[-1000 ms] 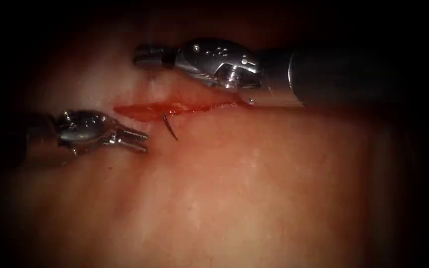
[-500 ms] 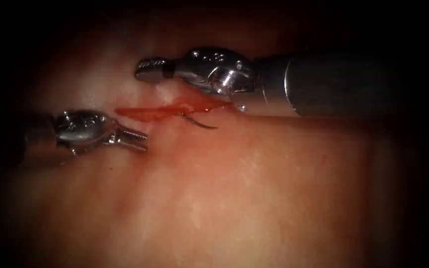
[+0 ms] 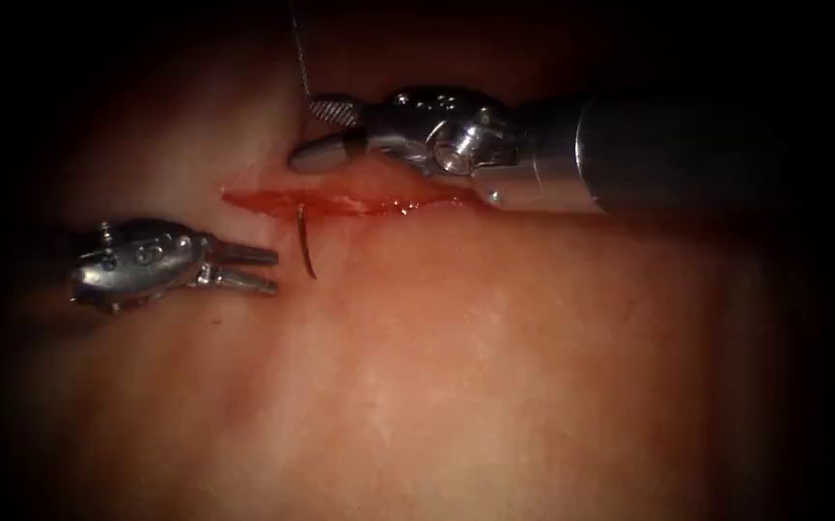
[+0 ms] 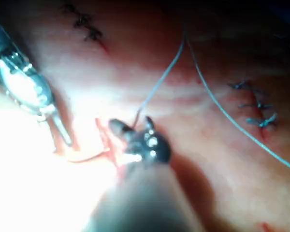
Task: Wound Closure
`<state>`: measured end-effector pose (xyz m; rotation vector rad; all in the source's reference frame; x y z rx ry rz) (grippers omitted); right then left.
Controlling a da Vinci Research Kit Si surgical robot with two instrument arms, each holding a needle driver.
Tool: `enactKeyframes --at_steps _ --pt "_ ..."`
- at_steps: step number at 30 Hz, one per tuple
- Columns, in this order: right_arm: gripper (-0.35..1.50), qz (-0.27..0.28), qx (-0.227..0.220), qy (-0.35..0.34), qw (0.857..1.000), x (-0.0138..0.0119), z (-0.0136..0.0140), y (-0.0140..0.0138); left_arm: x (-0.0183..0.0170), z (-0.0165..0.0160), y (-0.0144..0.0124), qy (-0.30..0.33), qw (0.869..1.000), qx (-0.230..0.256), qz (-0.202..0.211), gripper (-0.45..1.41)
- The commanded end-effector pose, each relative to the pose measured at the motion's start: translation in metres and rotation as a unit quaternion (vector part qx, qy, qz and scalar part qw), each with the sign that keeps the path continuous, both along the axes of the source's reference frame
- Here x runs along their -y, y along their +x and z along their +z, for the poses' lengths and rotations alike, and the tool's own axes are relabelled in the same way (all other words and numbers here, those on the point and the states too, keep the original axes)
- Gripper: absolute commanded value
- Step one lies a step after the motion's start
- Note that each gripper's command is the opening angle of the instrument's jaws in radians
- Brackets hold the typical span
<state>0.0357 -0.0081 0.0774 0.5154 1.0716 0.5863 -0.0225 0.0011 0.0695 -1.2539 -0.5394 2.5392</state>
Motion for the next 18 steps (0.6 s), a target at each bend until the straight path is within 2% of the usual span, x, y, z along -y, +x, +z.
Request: enactKeyframes --at_steps 1,4,9,12,15,18 --pt "1.10 -0.001 -0.001 -0.001 1.000 -0.0005 0.0004 0.0006 0.0000 0.0003 -0.0002 -0.007 1.000 -0.001 0.001 0.22" --pt "1.10 -0.001 -0.005 -0.001 1.000 -0.0006 0.0005 0.0005 0.0008 -0.0004 0.0009 -0.030 1.000 -0.009 -0.003 0.24" --pt "1.06 0.002 -0.010 -0.001 1.000 -0.0008 0.0006 0.0003 0.0008 -0.0002 0.0014 -0.086 0.996 0.005 -0.005 0.41" --pt "1.05 0.003 -0.010 -0.001 1.000 -0.0008 0.0006 0.0001 0.0007 -0.0001 0.0011 -0.107 0.994 0.018 0.006 0.57" --pt "1.03 0.004 -0.012 -0.004 1.000 -0.0010 0.0008 0.0000 0.0002 0.0005 0.0002 -0.128 0.991 0.033 0.014 0.83" --pt "1.01 0.004 -0.014 -0.007 1.000 -0.0011 0.0009 -0.0002 -0.0002 0.0011 -0.0006 -0.135 0.990 0.040 0.022 0.91"
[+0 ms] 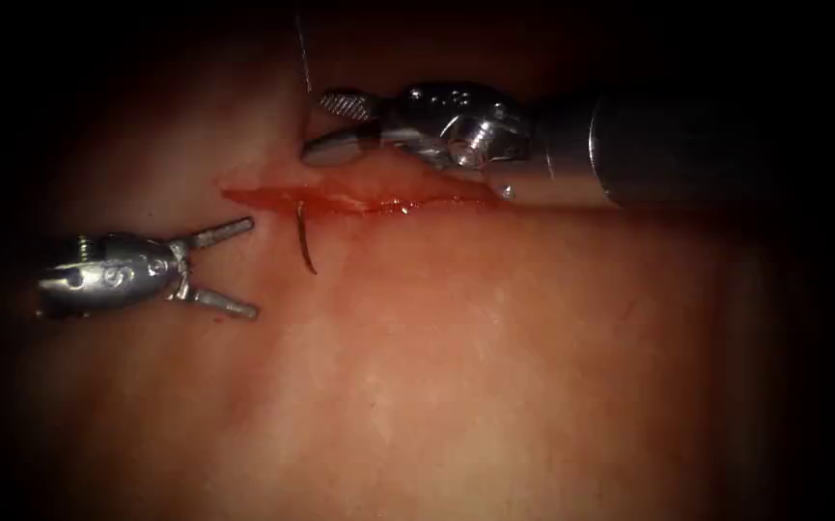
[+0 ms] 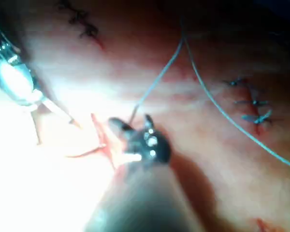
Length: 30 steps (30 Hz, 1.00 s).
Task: Wound Closure
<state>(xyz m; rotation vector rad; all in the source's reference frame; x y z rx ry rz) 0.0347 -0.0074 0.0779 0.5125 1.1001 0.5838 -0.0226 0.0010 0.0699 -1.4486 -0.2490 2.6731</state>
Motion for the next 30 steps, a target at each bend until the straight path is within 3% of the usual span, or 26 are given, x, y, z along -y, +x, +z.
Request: enactKeyframes --at_steps 1,12,30 --pt "1.01 0.000 -0.001 -0.002 1.000 -0.0005 0.0004 0.0007 -0.0004 0.0009 -0.0007 -0.004 1.000 0.003 0.004 0.91" --pt "0.96 0.004 -0.006 -0.006 1.000 -0.0010 0.0009 0.0000 -0.0008 0.0029 -0.0025 -0.030 0.999 0.019 0.033 0.84" --pt "0.89 0.008 -0.009 -0.013 1.000 -0.0011 0.0010 -0.0003 -0.0020 0.0067 -0.0041 -0.038 0.998 0.021 0.039 0.76"
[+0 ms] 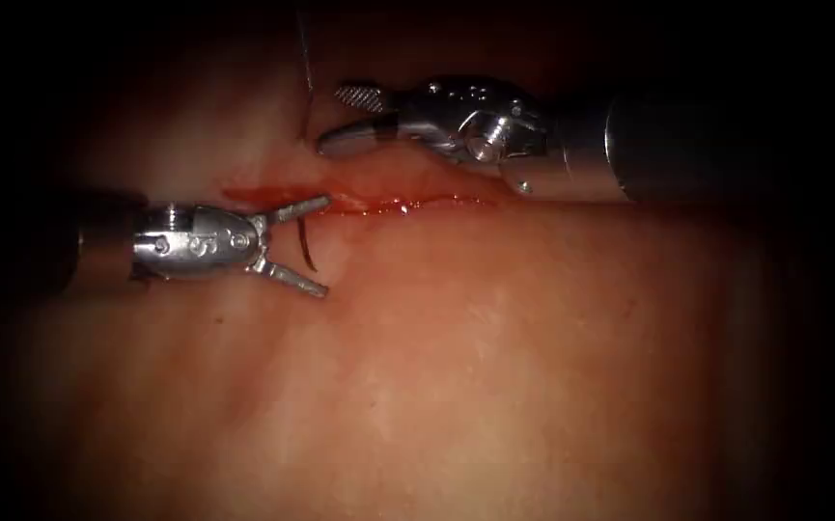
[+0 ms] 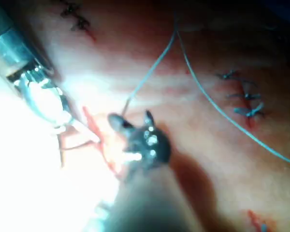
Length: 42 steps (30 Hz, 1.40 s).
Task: Wound Closure
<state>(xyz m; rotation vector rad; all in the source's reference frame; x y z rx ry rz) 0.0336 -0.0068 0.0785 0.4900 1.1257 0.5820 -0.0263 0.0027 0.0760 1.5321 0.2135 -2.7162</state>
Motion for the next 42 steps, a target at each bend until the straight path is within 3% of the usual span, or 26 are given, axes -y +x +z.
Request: enactKeyframes --at_steps 1,3,6,8,9,17,27,30,35,42 --pt "0.89 0.001 -0.002 -0.002 1.000 -0.0004 0.0003 0.0008 -0.0002 0.0009 -0.0004 -0.002 1.000 0.000 0.001 0.71" --pt "0.86 0.001 -0.002 -0.002 1.000 -0.0004 0.0004 0.0008 -0.0001 0.0010 -0.0004 -0.003 1.000 0.000 0.001 0.52" --pt "0.83 0.001 -0.004 -0.002 1.000 -0.0005 0.0004 0.0007 -0.0001 0.0007 -0.0002 0.014 1.000 -0.001 -0.007 0.07" --pt "0.79 0.001 -0.004 -0.002 1.000 -0.0005 0.0004 0.0006 -0.0002 0.0004 0.0000 0.037 0.999 -0.004 -0.020 -0.40" --pt "0.79 0.001 -0.004 -0.002 1.000 -0.0005 0.0004 0.0006 -0.0002 0.0003 0.0002 0.043 0.999 -0.007 -0.027 -0.45" --pt "0.73 0.002 -0.005 -0.001 1.000 -0.0006 0.0003 0.0004 -0.0002 -0.0019 0.0014 0.118 0.991 -0.003 -0.067 -0.45" --pt "0.69 -0.003 -0.009 0.000 1.000 -0.0003 0.0003 0.0004 0.0013 -0.0078 0.0004 0.259 0.963 0.057 -0.054 -0.45" --pt "0.68 -0.005 -0.012 0.000 1.000 -0.0002 0.0003 0.0004 0.0014 -0.0098 0.0004 0.275 0.958 0.068 -0.039 -0.45" --pt "0.69 -0.011 -0.016 0.002 1.000 0.0001 0.0002 0.0004 0.0012 -0.0126 0.0007 0.282 0.956 0.072 -0.034 -0.45" --pt "0.98 0.013 -0.033 0.060 0.998 0.0002 -0.0011 -0.0007 -0.0016 -0.0144 0.0021 0.189 0.978 0.074 -0.037 -0.45"
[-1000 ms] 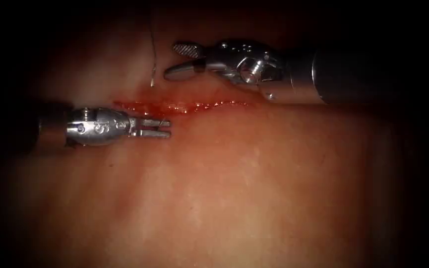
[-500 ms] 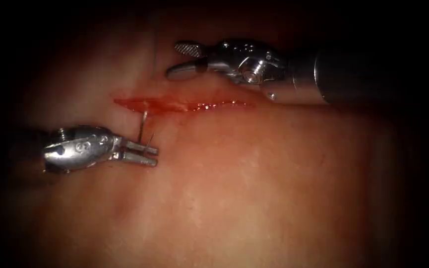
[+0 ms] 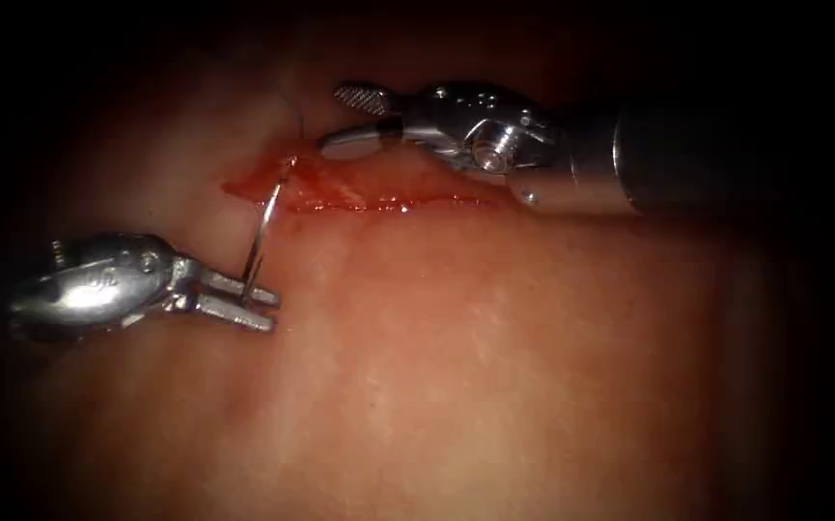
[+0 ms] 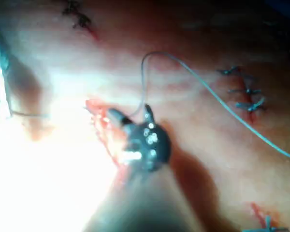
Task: Wound Closure
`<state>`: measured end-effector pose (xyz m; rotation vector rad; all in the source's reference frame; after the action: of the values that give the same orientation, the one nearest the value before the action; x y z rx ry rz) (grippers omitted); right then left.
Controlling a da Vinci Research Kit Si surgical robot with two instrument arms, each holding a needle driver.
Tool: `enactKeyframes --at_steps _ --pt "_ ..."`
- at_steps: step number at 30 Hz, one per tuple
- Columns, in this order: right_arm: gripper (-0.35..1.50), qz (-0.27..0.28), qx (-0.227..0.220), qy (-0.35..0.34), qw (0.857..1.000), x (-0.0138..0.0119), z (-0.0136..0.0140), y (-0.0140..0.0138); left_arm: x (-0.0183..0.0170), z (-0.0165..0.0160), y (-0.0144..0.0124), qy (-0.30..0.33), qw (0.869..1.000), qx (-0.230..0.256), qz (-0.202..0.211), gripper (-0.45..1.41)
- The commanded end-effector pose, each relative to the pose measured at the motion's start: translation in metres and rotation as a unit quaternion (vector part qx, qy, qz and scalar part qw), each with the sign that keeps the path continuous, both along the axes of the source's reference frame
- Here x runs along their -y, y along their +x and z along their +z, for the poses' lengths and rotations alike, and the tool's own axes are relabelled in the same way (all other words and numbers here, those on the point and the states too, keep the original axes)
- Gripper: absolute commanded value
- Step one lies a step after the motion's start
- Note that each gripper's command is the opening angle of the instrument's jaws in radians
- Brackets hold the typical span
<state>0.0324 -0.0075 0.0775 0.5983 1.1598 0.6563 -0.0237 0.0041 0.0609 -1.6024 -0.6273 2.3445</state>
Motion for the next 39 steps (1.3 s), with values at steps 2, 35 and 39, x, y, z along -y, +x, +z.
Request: enactKeyframes --at_steps 2,35,39 --pt "0.96 0.002 -0.005 0.005 1.000 -0.0007 -0.0006 0.0001 -0.0013 0.0007 -0.0002 -0.015 1.000 -0.004 -0.003 -0.45" --pt "0.37 0.024 -0.103 0.228 0.968 -0.0002 -0.0034 -0.0012 -0.0028 0.0021 -0.0011 -0.165 0.986 0.018 -0.009 -0.45" --pt "0.34 0.019 -0.125 0.249 0.960 0.0004 -0.0034 -0.0010 -0.0017 0.0023 -0.0021 -0.187 0.982 0.025 0.001 -0.45"
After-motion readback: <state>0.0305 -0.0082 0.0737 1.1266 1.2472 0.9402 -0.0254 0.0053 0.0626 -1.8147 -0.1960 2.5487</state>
